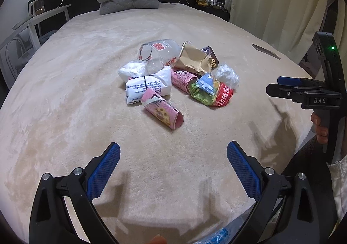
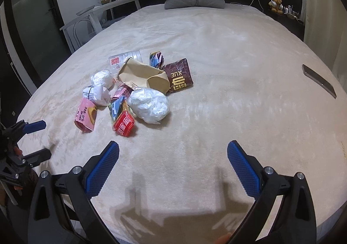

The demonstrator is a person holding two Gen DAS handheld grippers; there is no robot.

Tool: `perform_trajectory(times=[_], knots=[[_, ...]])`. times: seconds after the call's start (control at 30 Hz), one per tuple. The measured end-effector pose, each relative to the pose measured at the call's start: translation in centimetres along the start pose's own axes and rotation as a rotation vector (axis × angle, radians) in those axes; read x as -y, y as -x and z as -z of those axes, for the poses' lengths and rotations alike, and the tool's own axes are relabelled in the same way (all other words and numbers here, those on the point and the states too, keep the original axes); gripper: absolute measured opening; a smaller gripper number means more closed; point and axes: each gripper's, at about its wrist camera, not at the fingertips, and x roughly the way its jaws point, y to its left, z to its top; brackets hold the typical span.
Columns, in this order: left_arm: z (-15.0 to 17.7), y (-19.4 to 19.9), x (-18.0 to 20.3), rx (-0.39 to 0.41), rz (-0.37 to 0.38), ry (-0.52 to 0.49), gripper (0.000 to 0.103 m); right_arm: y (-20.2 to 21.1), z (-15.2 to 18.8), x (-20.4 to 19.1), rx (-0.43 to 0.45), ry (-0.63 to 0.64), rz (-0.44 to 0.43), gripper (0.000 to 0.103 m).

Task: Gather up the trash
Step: 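Grasp the pink carton with the left tool while the right tool grasps the white plastic ball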

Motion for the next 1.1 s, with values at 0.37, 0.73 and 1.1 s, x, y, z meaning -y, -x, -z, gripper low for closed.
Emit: perform_trajectory(times=[0.37,0.73,1.1], knots=[[-2.5,-4.0,-0.6,-0.05,0.035,0.023,0.097,-4.1,-2.8,0.3,-0.071,-0.096,-0.077,0.098],[-4.3,-7.9,-1.7,-0.087,0.077,0.041,0.096,-7.2,-5.0,0.2,-0.106,-0.138,-0.143,0.078],[-4.7,-8.6,-2.8,-0.083,0.058,0.065,0.055,-7.7,-5.0,0.4,-0.12,-0.129,-0.179,0.057]])
